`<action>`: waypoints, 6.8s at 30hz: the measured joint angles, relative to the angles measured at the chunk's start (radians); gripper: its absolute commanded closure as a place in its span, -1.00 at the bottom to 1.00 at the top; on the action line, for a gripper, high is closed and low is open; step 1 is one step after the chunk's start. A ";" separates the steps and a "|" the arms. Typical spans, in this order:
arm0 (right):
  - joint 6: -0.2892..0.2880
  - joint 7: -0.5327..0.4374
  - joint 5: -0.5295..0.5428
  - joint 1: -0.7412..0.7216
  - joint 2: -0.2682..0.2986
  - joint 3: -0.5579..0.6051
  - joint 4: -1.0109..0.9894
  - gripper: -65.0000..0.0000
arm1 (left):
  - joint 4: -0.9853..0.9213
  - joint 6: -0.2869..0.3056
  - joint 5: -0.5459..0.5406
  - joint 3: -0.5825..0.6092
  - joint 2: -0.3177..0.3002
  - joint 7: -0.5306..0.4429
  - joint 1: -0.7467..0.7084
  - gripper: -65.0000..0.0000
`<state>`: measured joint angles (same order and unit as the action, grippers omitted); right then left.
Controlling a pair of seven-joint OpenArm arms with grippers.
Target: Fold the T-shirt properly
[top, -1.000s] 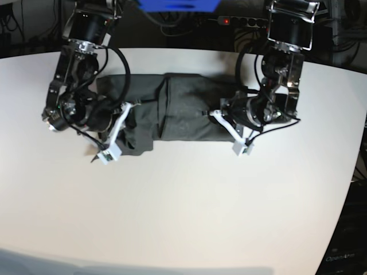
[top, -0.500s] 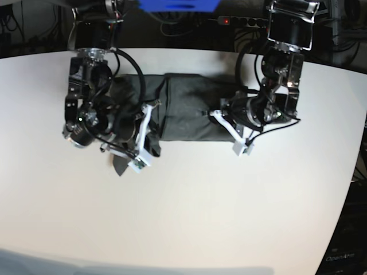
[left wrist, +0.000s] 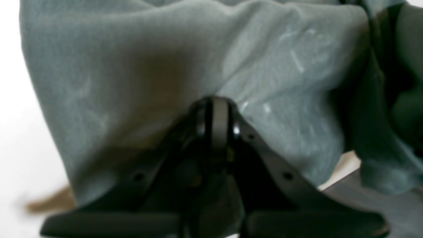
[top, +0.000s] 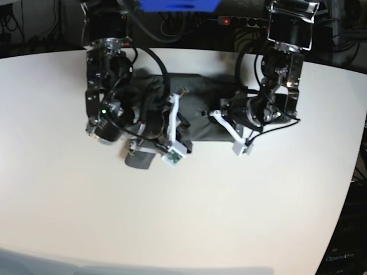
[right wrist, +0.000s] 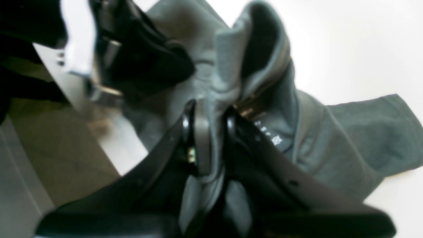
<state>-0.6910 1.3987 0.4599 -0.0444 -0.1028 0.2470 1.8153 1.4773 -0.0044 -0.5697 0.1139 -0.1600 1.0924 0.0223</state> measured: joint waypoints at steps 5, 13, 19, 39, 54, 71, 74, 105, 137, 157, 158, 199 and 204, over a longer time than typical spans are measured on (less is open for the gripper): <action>0.000 0.000 0.004 0.000 -0.016 0.008 0.000 0.98 | -0.002 0.000 0.005 0.000 0.003 0.001 0.000 0.93; 0.000 0.000 0.000 -0.018 -0.020 0.029 -0.008 0.98 | 0.003 0.000 0.005 0.000 0.003 0.000 0.000 0.93; 0.000 0.000 0.000 -0.016 -0.027 0.029 -0.016 0.98 | 0.057 -0.012 0.035 0.000 0.002 0.010 -0.015 0.93; 0.000 0.003 -0.001 -0.026 -0.032 0.028 -0.020 0.98 | 0.427 -0.018 -0.077 -0.183 -0.014 0.214 -0.061 0.93; 0.000 0.000 0.008 -0.094 -0.047 0.075 -0.077 0.98 | 0.428 -0.018 -0.117 -0.304 -0.159 0.234 -0.152 0.93; 0.000 0.000 0.003 -0.194 -0.043 0.220 -0.182 0.98 | 0.421 -0.018 -0.004 -0.309 -0.243 0.235 -0.172 0.93; 0.000 0.001 0.003 -0.198 -0.043 0.220 -0.183 0.98 | 0.416 -0.018 -0.003 -0.309 -0.242 0.240 -0.187 0.93; 0.000 -0.129 0.003 -0.230 -0.039 0.538 -0.489 0.73 | 0.415 -0.019 0.001 -0.309 -0.239 0.269 -0.216 0.93; 0.000 -0.173 0.003 -0.304 -0.028 0.539 -0.490 -1.00 | 0.415 -0.018 -0.003 -0.309 -0.219 0.269 -0.216 0.93; 0.000 -0.009 0.011 -0.393 -0.010 0.542 -0.489 -1.00 | 0.416 -0.018 -0.003 -0.309 -0.220 0.268 -0.186 0.93; 0.000 -0.010 0.007 -0.393 -0.010 0.542 -0.489 -1.00 | 0.416 -0.018 -0.003 -0.309 -0.220 0.264 -0.183 0.93; -0.002 -0.200 0.028 -0.318 0.214 0.536 -0.488 -1.00 | 0.382 -0.015 -0.006 -0.301 -0.172 0.274 -0.137 0.93; -0.020 -0.293 0.074 -0.345 0.267 0.534 -0.562 -1.00 | 0.382 -0.015 -0.006 -0.301 -0.172 0.273 -0.136 0.93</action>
<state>-0.7113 1.1061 0.5343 -0.3897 0.1638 0.7811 1.2530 1.8595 -0.0193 -0.5755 -0.1871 -0.3325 1.3655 -0.1139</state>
